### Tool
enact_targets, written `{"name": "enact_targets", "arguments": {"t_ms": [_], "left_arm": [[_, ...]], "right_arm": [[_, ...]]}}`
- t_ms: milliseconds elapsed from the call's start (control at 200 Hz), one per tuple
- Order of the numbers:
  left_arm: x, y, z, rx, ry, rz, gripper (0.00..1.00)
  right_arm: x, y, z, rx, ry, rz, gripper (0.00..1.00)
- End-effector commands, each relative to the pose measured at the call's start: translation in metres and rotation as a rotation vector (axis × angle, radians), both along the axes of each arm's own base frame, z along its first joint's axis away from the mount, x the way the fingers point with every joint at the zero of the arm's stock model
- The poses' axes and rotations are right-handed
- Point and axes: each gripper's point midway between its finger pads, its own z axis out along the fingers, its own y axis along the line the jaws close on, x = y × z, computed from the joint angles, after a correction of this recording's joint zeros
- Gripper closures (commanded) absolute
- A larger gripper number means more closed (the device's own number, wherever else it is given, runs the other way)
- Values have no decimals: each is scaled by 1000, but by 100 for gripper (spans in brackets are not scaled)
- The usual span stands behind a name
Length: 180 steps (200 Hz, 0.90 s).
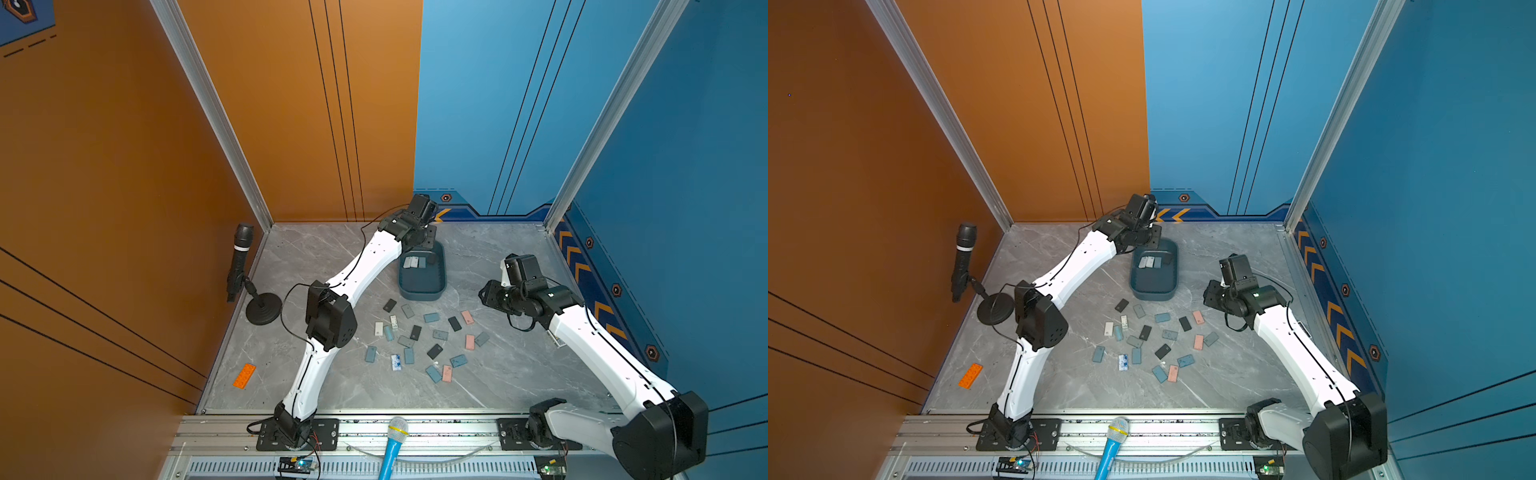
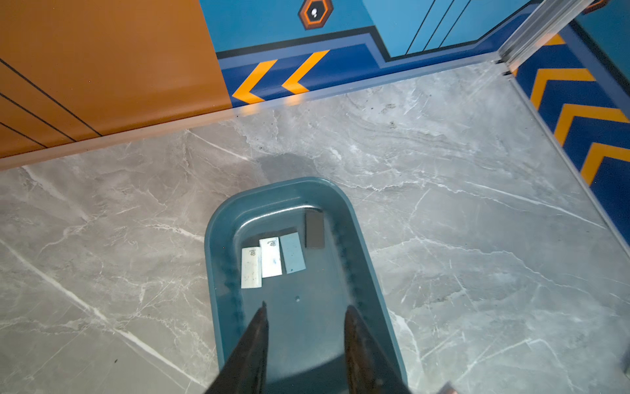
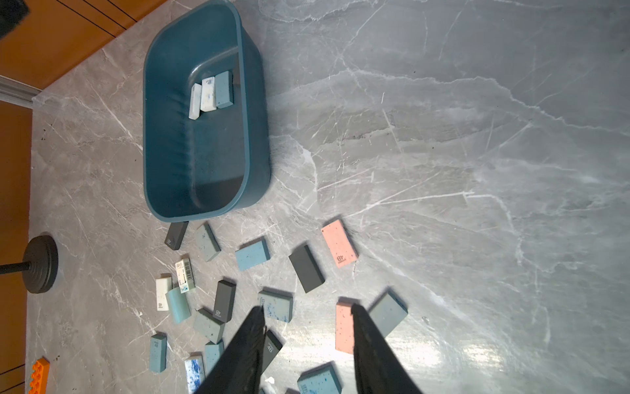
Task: Put the eraser in the storage box
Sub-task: Pick up the eraser from the center of the board.
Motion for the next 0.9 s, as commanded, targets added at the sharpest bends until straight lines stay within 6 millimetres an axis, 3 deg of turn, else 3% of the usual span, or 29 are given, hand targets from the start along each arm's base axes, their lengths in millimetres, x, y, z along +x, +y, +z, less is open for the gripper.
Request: {"name": "enact_targets", "arguments": {"t_ms": [0,330,636,896], "left_arm": [[-29,-11,1,1,33,-60,62],[-82,-4,20,-30,-20,-91,61],[-124,25,6,-28,-14,-74,61],[-154,52,-8,-31,-7,-52,61]], "right_arm": [[-12,-5,-10,-18,28,-31,56],[-24,5,-20,-38,43,5,54],[-36,16,-44,-75,85,31,52],[-47,16,-76,-126,162,23,50]]}}
